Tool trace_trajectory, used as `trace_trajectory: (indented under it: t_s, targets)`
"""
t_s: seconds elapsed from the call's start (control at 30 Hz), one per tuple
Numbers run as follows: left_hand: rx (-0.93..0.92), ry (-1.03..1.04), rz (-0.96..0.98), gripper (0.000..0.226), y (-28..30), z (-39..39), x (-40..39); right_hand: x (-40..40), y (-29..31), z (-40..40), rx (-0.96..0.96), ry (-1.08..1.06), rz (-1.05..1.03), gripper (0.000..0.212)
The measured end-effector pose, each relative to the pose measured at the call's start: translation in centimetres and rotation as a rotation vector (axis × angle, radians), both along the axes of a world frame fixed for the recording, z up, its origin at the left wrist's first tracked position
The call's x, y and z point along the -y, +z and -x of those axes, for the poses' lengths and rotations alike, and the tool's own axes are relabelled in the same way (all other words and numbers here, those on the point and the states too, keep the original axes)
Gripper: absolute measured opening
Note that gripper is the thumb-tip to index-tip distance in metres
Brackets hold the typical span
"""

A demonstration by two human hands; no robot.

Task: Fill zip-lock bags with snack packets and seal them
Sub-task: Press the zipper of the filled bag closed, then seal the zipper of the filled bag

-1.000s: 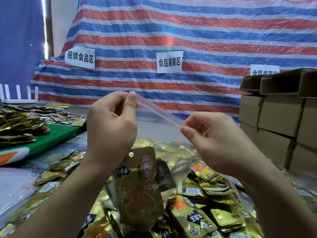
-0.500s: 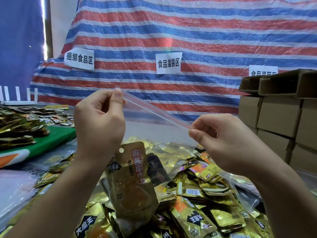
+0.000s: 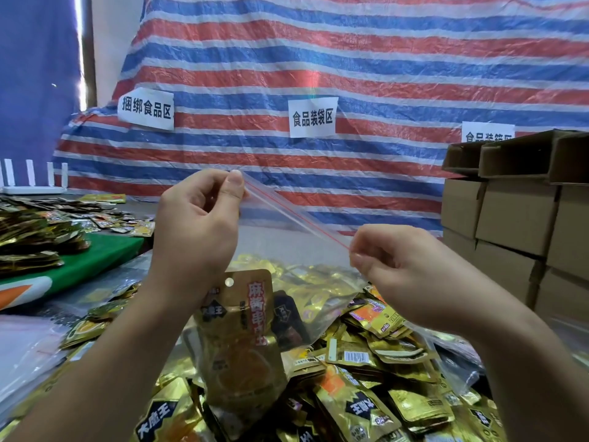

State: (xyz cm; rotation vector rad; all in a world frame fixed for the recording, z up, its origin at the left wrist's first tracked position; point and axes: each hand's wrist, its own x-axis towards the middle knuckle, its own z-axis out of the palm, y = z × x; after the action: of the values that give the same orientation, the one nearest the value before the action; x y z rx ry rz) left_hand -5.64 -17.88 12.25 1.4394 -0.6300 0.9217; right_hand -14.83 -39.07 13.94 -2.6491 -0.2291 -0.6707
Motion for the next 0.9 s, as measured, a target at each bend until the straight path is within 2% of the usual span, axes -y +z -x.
trace_trajectory:
  t_s: [0.07, 0.2, 0.27, 0.37, 0.43, 0.5, 0.57, 0.63, 0.73, 0.83, 0.9]
  targets:
    - [-0.006, -0.041, -0.014, 0.03, 0.0, 0.1, 0.2, -0.7, -0.1, 0.0, 0.017, -0.014, -0.009, 0.023]
    - [0.057, -0.106, -0.101, 0.027, -0.3, 1.0, 1.4, -3.9, -1.0, 0.0, 0.058, 0.096, -0.117, 0.084]
    - [0.105, -0.077, -0.141, 0.026, -0.5, 1.3, 1.9, -5.4, -1.9, -0.1, 0.04, 0.176, -0.118, 0.095]
    - [0.158, -0.044, -0.161, 0.026, -1.0, 1.2, 2.3, -6.2, -3.1, -1.2, -0.084, 0.243, -0.125, 0.074]
    - [0.179, -0.07, -0.199, 0.02, -1.3, 1.2, 2.7, -6.0, -3.6, -2.0, -0.206, 0.308, -0.202, 0.038]
    - [0.164, -0.102, -0.242, 0.013, -1.6, 1.3, 3.2, -5.8, -3.9, -2.6, -0.235, 0.326, -0.222, 0.009]
    - [0.125, -0.118, -0.23, 0.009, -1.7, 1.4, 3.4, -5.3, -4.2, -3.1, -0.23, 0.307, -0.254, 0.011]
    - [0.105, -0.109, -0.211, 0.017, -1.6, 1.4, 3.3, -4.5, -3.8, -3.3, -0.214, 0.273, -0.325, 0.022]
    - [0.1, -0.041, -0.288, 0.047, -1.5, 1.4, 3.0, -2.0, -2.4, -3.3, -0.107, 0.196, -0.682, 0.025]
    - [0.044, -0.034, -0.363, 0.06, -1.8, 1.7, 3.3, 1.8, -1.6, -3.9, 0.123, -0.08, -0.974, 0.02]
    - [0.009, -0.047, -0.373, 0.059, -2.1, 1.9, 3.6, 5.1, -2.0, -5.1, 0.257, -0.228, -1.111, 0.02]
